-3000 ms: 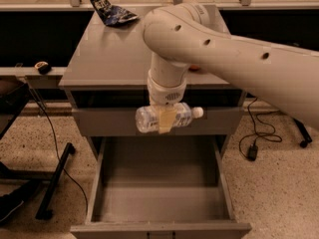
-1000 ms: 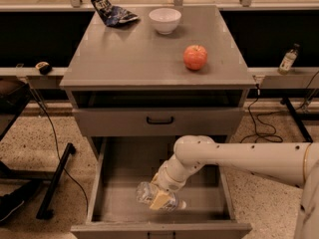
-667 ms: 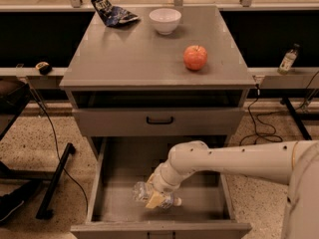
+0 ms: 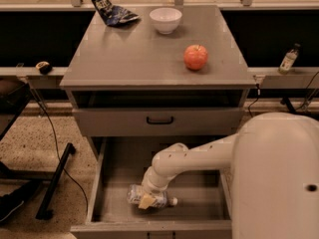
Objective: Place blue plastic bottle into middle drawer
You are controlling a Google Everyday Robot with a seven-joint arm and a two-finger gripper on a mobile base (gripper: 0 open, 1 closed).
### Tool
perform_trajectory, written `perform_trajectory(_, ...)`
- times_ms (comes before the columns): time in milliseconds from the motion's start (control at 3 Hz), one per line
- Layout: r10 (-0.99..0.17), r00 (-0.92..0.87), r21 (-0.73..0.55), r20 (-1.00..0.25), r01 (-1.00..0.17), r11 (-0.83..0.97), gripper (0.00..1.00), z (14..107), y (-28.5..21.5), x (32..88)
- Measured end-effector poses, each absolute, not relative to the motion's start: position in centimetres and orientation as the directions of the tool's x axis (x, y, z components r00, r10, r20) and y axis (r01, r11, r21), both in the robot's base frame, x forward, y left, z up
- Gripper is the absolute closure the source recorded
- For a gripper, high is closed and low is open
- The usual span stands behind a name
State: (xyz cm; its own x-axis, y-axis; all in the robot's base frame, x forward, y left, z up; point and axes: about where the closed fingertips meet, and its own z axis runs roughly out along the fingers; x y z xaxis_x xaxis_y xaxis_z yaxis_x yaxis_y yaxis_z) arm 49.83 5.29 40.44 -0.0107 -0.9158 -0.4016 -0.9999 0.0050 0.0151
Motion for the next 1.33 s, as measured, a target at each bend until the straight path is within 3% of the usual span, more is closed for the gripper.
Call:
perform_trajectory(1000,-0.917,-0.018,0.024,-0.399,-1.0,0.009,0.07,40.29,5.49,49.62)
perform_trajectory(1333,-0.917,-0.018,0.024,-0.399,-1.0,0.009,0.0,40.29,5.49,49.62)
